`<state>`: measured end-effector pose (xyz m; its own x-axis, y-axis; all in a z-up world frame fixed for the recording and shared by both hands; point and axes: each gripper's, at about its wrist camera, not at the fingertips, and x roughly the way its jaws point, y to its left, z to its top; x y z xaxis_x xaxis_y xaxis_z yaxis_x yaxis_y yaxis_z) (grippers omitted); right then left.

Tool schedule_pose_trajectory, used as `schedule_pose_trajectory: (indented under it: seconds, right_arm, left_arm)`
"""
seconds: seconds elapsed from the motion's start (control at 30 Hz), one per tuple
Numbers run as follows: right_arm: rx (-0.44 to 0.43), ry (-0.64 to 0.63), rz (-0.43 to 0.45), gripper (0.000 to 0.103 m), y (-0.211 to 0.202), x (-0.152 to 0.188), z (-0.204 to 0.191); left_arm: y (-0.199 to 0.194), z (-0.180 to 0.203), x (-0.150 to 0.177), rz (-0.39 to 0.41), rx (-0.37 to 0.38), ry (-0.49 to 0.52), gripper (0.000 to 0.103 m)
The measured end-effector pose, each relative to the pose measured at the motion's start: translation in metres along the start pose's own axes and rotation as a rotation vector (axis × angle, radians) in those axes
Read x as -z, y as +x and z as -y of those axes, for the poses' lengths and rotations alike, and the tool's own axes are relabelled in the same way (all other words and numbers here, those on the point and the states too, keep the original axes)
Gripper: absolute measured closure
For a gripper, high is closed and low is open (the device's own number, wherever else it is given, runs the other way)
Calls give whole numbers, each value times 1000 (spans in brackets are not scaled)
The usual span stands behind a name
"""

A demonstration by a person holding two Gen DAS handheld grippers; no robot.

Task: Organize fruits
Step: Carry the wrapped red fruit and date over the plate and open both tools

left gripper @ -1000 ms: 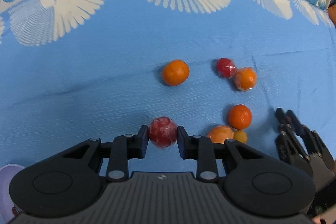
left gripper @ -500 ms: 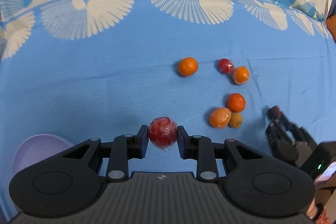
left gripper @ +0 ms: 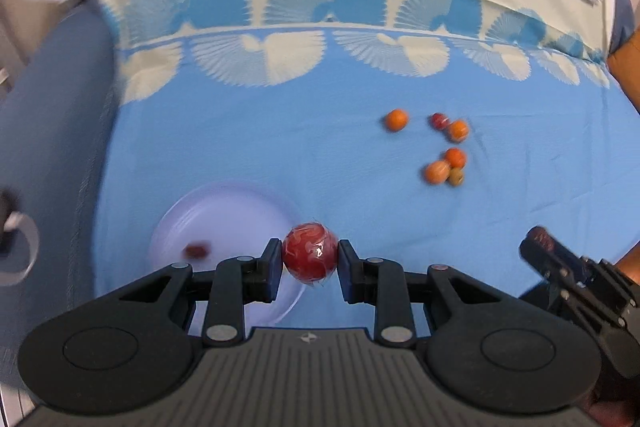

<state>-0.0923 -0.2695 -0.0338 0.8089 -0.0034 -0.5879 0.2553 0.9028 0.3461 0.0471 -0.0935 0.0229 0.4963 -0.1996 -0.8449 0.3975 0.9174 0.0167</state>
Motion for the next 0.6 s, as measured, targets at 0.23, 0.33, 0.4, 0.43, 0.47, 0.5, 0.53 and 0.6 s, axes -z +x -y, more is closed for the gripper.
schedule_pose_trajectory:
  seconds: [0.23, 0.33, 0.4, 0.43, 0.47, 0.5, 0.53, 0.6]
  right_arm:
    - [-189, -51, -121, 78, -24, 17, -72]
    - [-225, -103, -137, 78, -34, 21, -93]
    - [-222, -132, -128, 78, -42, 21, -102]
    - [-220, -146, -123, 78, -46, 21, -106]
    - [-219, -161, -120, 78, -49, 21, -110]
    - [-218, -175, -117, 78, -51, 23, -113]
    - [-215, -192, -115, 78, -54, 24, -119]
    - [-215, -216, -115, 78, -55, 24, -125]
  left_arm:
    - [-40, -55, 73, 5, -54, -86, 71]
    - [-51, -72, 97, 17, -70, -128, 71]
    - [-57, -81, 109, 29, -77, -146, 71]
    - [-60, -83, 113, 35, -78, -152, 71]
    - [-62, -86, 117, 42, -78, -156, 71]
    - [-64, -88, 119, 47, -76, -158, 71]
    - [-66, -90, 121, 53, -75, -158, 71]
    - [-68, -92, 124, 61, -71, -159, 71]
